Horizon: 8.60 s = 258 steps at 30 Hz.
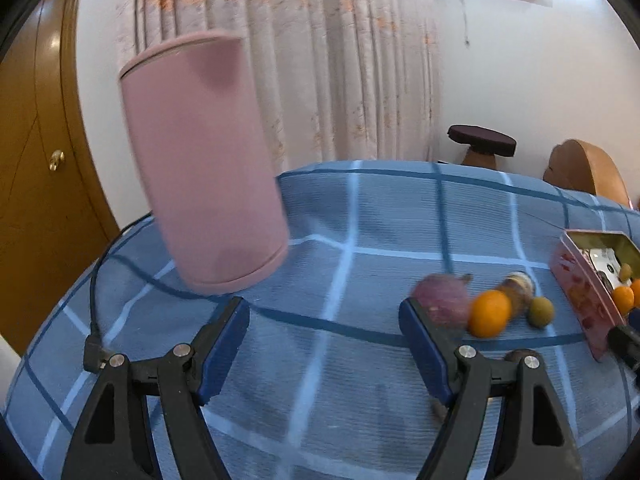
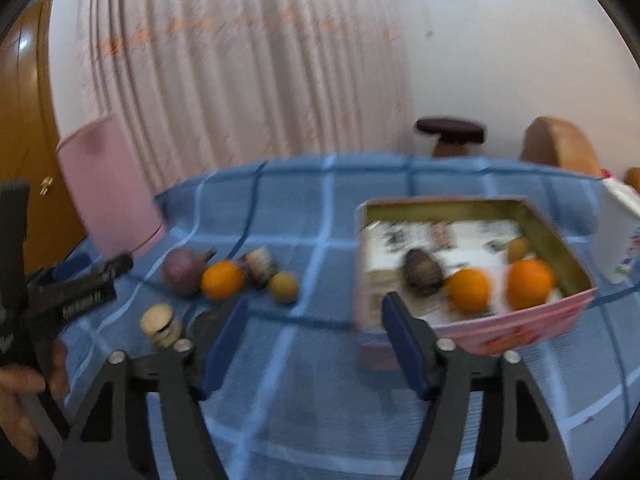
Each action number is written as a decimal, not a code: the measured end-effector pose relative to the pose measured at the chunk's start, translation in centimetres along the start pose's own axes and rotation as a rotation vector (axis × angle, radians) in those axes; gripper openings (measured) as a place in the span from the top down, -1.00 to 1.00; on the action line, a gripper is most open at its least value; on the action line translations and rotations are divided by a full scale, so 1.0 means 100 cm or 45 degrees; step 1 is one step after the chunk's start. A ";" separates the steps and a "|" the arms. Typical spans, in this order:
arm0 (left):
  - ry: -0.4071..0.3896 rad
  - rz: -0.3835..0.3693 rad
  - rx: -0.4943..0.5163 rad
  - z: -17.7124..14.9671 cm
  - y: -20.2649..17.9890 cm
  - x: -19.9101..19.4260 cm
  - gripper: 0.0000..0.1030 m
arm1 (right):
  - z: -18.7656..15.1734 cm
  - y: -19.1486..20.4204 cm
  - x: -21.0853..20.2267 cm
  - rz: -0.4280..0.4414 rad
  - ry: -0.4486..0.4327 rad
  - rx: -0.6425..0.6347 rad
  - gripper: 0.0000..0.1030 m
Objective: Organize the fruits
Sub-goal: 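Move both open grippers back from the tin toward the remaining fruits, then grasp the round beige cake with the left gripper while the right gripper grasps a dark brown fruit, then carry the cake and dark fruit over the pink tin and open both grippers, then move both open grippers back toward the remaining fruits, right gripper nearing a small yellow fruit, then grasp the purple fruit with the left gripper while the right gripper grasps a small yellow fruit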
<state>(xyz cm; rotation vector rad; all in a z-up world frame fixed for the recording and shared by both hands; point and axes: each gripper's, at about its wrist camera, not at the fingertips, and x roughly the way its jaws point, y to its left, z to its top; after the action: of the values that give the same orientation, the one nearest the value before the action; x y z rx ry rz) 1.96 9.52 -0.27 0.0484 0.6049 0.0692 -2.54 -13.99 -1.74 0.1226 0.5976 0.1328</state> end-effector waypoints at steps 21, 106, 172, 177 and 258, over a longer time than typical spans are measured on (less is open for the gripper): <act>0.028 -0.134 0.145 -0.001 -0.009 -0.005 -0.52 | -0.009 0.069 0.065 0.175 0.369 -0.185 0.24; -0.112 -0.368 0.203 0.016 -0.235 -0.039 0.31 | 0.036 -0.163 -0.051 -0.281 -0.191 0.170 0.24; -0.159 -0.202 0.211 0.001 -0.208 -0.030 -0.46 | 0.022 -0.139 -0.051 -0.394 -0.330 0.159 -0.75; -0.119 -0.180 0.159 0.001 -0.181 -0.023 -0.46 | 0.019 -0.113 -0.047 -0.352 -0.311 0.124 -0.74; -0.090 -0.028 -0.059 0.015 -0.061 0.008 0.02 | 0.021 0.031 0.017 -0.096 -0.106 -0.135 0.40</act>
<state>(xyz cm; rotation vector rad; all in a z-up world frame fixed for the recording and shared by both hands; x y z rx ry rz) 3.77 3.44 0.13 -0.0004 0.5328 0.0597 -0.29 -10.81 -0.49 0.0027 0.5100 0.0853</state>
